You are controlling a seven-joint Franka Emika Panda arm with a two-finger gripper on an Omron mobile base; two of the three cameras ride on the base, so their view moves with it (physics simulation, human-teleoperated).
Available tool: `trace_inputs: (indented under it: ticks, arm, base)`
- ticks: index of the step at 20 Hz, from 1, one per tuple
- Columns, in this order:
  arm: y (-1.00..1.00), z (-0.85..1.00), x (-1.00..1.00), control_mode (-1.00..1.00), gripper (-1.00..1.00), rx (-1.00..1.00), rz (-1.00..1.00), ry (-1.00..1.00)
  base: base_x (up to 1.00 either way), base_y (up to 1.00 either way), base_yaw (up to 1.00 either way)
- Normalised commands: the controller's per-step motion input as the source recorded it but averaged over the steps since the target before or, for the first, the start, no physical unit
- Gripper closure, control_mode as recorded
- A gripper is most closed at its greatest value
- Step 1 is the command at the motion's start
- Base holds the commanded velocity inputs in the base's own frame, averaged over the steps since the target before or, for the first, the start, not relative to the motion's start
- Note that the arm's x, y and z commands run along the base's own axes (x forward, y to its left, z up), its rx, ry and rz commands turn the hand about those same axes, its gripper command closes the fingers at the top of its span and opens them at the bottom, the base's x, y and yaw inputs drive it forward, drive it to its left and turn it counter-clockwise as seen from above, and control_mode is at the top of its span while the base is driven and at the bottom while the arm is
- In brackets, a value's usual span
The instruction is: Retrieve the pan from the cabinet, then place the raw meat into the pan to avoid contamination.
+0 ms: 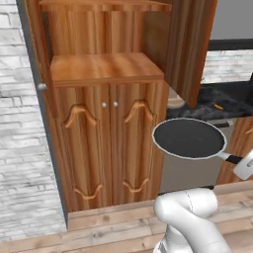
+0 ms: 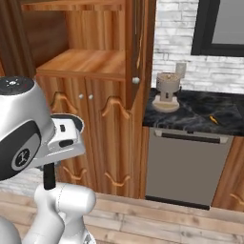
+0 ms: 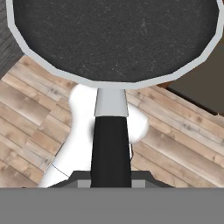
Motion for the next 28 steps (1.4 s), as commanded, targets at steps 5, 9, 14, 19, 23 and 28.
trace_inputs:
  ticks: [5, 9, 14, 19, 23, 28]
  arm:
    - [0.00, 0.00, 0.00, 1.00, 1.00, 0.00, 0.00, 0.00]
    - [0.00, 0.00, 0.00, 1.00, 1.00, 0.00, 0.00, 0.00]
    - [0.00, 0.00, 0.00, 1.00, 1.00, 0.00, 0.00, 0.00]
    - [0.00, 0.00, 0.00, 1.00, 1.00, 0.00, 0.00, 0.00]
    - [0.00, 0.00, 0.00, 1.00, 1.00, 0.00, 0.00, 0.00]
    - [0.00, 0.00, 0.00, 1.00, 1.00, 0.00, 0.00, 0.00]
  base:
    - [-0.16, -0.52, 0.00]
    - [-0.10, -0.53, 0.00]
    - [-0.12, -0.62, 0.00]
    - [-0.10, -0.62, 0.00]
    - [-0.14, -0.58, 0.00]
    - [-0.13, -0.54, 0.00]
